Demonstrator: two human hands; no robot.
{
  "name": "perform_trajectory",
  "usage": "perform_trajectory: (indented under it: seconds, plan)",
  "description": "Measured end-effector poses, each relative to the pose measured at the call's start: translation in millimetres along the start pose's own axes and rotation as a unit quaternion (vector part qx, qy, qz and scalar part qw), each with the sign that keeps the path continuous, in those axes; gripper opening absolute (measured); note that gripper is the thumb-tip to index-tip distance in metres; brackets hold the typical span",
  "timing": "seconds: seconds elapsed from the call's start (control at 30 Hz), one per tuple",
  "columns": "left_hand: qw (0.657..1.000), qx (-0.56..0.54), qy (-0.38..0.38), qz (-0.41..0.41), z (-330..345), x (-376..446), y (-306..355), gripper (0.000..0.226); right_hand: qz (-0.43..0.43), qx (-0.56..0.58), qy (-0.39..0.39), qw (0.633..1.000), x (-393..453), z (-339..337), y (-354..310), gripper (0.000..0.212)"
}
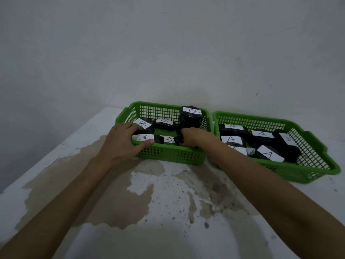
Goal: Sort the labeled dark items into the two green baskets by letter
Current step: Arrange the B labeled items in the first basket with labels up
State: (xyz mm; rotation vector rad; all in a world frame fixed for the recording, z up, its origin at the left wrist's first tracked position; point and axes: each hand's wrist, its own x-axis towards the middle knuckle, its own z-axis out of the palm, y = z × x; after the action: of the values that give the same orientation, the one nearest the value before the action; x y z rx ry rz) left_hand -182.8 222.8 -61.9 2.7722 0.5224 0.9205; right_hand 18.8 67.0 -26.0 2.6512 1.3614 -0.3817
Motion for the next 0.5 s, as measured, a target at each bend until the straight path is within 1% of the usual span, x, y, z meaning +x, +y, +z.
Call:
perform_trajectory:
  seconds: [0.07,0.1,0.17,0.23,0.27,0.3,0.4,0.43,0.47,0.5]
  plan:
    - [1.0,-0.002,-0.014,0.0,1,2,6,0.07,0.003,0.037,0.003,0.999,0,1,1,0.047]
    - [1.0,-0.01,-0.018,0.002,1,2,9,0.071,0.001,0.061,0.006,0.998,-1,1,3,0.05]
    - [0.999,-0.031,-0.024,-0.002,1,3,16,0.074,-0.013,0.127,0.025,0.991,-4,0,8,0.065]
    - [0.998,-0.045,-0.029,-0.012,0,5,25,0.077,-0.031,0.224,0.07,0.971,-13,-6,16,0.076]
    - [0.998,-0.052,-0.032,-0.015,0,6,30,0.079,-0.039,0.286,0.094,0.953,-19,-9,20,0.077]
    - [0.997,-0.062,-0.034,-0.016,0,7,37,0.08,-0.046,0.356,0.115,0.926,-26,-12,25,0.077]
    - [0.994,-0.098,-0.048,-0.021,2,10,63,0.081,-0.063,0.55,0.168,0.816,-50,-18,34,0.069]
    - [0.992,-0.111,-0.061,-0.026,4,11,72,0.083,-0.068,0.592,0.181,0.782,-59,-18,37,0.066]
    - [0.989,-0.122,-0.075,-0.032,6,12,82,0.087,-0.073,0.621,0.19,0.757,-67,-17,39,0.064]
    - [0.986,-0.135,-0.086,-0.038,8,14,91,0.092,-0.079,0.636,0.196,0.742,-76,-16,42,0.064]
